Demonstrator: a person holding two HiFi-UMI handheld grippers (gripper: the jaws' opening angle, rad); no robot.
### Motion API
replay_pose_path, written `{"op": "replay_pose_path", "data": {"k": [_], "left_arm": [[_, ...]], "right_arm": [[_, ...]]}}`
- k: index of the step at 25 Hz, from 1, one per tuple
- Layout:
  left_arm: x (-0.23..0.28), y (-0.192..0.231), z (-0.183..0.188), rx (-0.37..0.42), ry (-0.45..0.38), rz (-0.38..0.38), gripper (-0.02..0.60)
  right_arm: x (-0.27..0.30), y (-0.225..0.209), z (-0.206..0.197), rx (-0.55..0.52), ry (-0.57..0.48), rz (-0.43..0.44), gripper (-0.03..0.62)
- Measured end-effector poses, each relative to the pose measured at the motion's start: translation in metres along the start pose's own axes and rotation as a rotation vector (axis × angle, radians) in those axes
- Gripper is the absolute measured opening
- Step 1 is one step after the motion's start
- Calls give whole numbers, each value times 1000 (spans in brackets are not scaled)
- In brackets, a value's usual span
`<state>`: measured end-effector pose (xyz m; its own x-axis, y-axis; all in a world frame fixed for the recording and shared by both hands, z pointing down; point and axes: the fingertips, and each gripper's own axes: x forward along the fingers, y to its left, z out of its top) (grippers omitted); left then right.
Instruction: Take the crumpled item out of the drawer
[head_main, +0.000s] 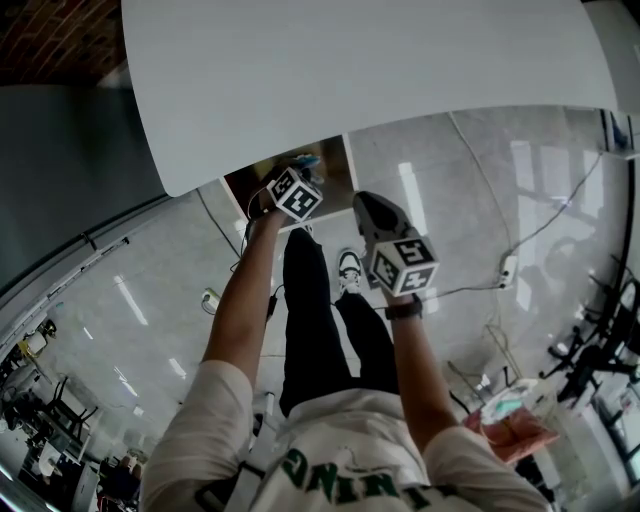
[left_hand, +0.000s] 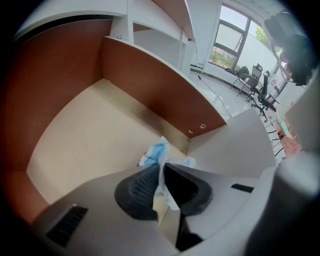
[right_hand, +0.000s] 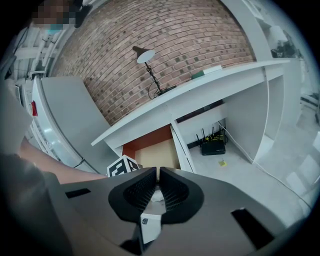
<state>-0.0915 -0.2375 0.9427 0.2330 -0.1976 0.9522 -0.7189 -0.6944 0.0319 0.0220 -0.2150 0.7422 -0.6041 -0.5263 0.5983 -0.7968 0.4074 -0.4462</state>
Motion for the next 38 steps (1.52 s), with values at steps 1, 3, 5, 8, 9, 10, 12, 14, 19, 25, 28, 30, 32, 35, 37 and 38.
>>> {"op": "replay_pose_path", "data": {"k": [1,3,5,8,9,10,12,14,19,25,28,30,32,35,37,38], "left_arm": [[0,0,-1,-6,2,1,38],[-1,0,-2,-19,2,-1,16],[-4,-2,-2,-29,-3,-6,7],[-17,-5,4,-38,-26,-1,3],[-23,-5,7,-46,-41,6,3],[-30,-6,10,-56,-57,16,2],[-42,-5,16,-78,-89,37,2],[-56,-5,23,-102,-121,47,2],[-89,-10,29,-166,-170,76,0],[-132,-19,33,-229,-229,113,0],[-155,-28,31,-272,-258,122,0],[-173,-32,31,-300,-289,133,0],[-193,-34,32,-331,-323,145,0],[-228,-34,34,-362,-371,170,0],[-252,-34,35,-367,-406,195,0],[-264,-36,36,-371,-419,209,0]], "right_arm": [[0,-1,1,-2,1,-4,6],[-1,-4,1,-3,-1,-11,6],[-3,-4,3,-3,-1,-15,6],[-7,1,10,-10,-7,-10,6],[-9,3,12,-14,-10,-7,6],[-11,5,15,-17,-15,-3,6],[-13,10,22,-23,-24,5,6],[-15,16,27,-31,-31,13,6],[-27,29,36,-57,-27,25,6],[-50,36,50,-100,-36,27,6],[-62,42,55,-114,-41,31,6],[-71,49,59,-125,-50,37,6],[-80,56,65,-145,-58,39,6],[-92,66,69,-198,-62,29,6],[-100,73,71,-220,-64,27,6],[-105,77,74,-225,-70,29,6]]}}
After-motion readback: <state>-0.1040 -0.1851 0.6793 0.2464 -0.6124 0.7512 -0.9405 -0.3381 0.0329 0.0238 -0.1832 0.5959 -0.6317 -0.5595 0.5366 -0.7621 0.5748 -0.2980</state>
